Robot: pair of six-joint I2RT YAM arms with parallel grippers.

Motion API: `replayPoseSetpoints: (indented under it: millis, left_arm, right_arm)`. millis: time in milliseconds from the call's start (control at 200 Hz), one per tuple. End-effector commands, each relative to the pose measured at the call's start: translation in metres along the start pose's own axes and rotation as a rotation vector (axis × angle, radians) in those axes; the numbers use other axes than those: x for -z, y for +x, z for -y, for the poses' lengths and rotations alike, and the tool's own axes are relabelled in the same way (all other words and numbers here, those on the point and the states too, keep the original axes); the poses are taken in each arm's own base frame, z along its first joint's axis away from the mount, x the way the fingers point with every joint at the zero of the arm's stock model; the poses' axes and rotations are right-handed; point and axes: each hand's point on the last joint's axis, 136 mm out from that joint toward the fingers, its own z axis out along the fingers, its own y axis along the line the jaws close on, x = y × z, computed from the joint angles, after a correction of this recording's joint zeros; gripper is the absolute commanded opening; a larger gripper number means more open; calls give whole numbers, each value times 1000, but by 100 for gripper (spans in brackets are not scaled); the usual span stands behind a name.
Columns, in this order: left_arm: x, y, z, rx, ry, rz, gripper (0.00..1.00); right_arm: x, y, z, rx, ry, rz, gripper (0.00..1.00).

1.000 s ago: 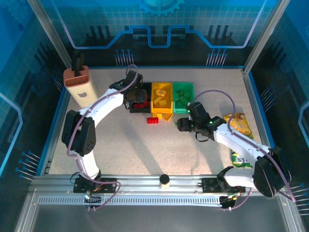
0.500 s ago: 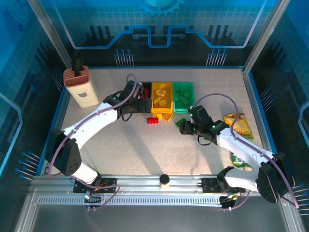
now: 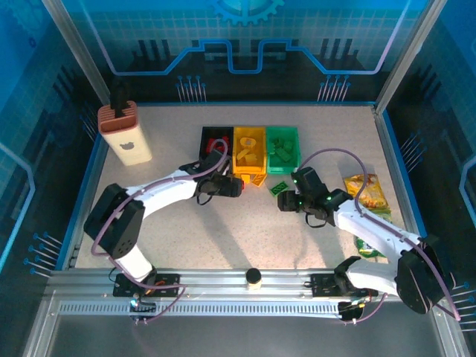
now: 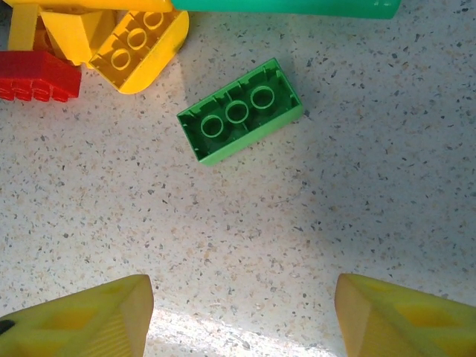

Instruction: Sort the legos into containers by color

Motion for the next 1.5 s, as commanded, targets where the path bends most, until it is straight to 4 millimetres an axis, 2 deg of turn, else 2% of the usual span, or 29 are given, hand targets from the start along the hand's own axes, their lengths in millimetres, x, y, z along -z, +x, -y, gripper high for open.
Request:
replayPoseSetpoints:
  millis: [0, 100, 320, 620, 800, 996, 1156, 1496]
  left_arm:
    - [-13, -17, 14, -51, 37, 23, 87]
    - [-26, -18, 11, -85, 3, 1, 86]
    - [-34, -28, 12, -124, -15, 7, 86]
    - [-42, -23, 32, -153, 66, -23, 82]
    - [-38, -3, 40, -177, 52, -68, 72]
    - [-17, 28, 56, -193, 86, -90, 61]
    - [-8, 20, 51, -211, 63, -43, 60]
    - [-29, 5, 59, -263, 20, -82, 60]
  right_arm:
    - [4, -2, 4, -25, 1, 23, 67]
    - [5, 0, 6, -23, 4, 23, 66]
    - [6, 1, 8, -29, 4, 27, 67]
    - [4, 5, 10, -31, 5, 20, 66]
    - [5, 5, 10, -34, 4, 24, 66]
    - [5, 7, 13, -40, 9, 27, 66]
    - [1, 8, 12, -42, 1, 20, 66]
    - [3, 11, 15, -51, 5, 26, 65]
